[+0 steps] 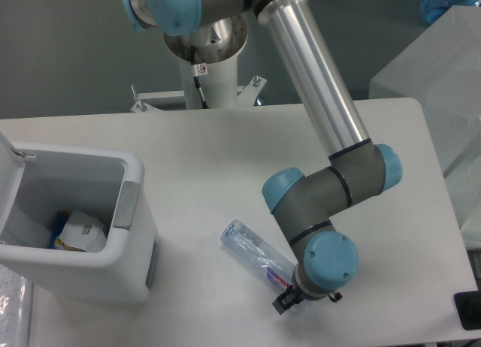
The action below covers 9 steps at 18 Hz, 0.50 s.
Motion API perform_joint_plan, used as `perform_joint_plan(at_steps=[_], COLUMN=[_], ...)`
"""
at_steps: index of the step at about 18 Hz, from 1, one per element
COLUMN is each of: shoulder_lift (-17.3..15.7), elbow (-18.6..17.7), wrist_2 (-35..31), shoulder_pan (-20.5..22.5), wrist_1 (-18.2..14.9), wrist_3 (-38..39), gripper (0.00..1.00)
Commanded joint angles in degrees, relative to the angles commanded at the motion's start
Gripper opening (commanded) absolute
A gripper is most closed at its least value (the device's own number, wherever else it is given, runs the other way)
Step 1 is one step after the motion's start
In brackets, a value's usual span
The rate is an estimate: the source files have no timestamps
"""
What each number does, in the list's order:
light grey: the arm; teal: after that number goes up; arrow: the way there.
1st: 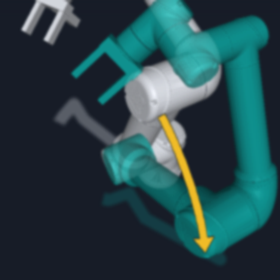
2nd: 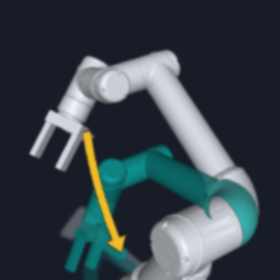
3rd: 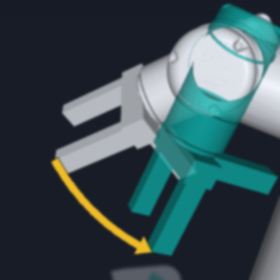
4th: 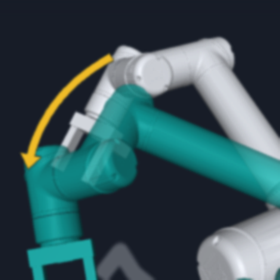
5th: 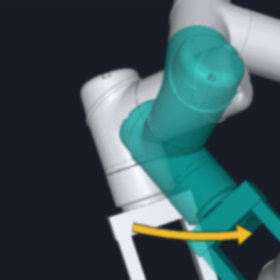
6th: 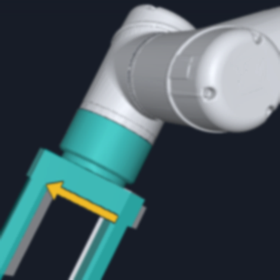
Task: Place the trash in the trash can
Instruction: 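Lower the gripper and grasp the bottle near its labelled end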
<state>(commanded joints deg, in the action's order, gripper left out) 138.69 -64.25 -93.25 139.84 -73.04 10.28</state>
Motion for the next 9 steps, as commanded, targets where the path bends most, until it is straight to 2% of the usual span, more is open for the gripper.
perform_joint_plan(at_steps=[1,3,7,9], shoulder_lift=[0.0,-0.09,-0.35,-0.53], elbow=[-0.26,-0.35,-0.26,-0.26], wrist_2=[0.0,0.0,0.08,0.08], shoulder_pan=[-0.18,-0.27,-0.35,-0.36], wrist_1=[0.09,0.09,0.09,0.09], wrist_3=[0.0,0.0,-0.44,-0.62], gripper=[0.98,0.88,0.55,0.44])
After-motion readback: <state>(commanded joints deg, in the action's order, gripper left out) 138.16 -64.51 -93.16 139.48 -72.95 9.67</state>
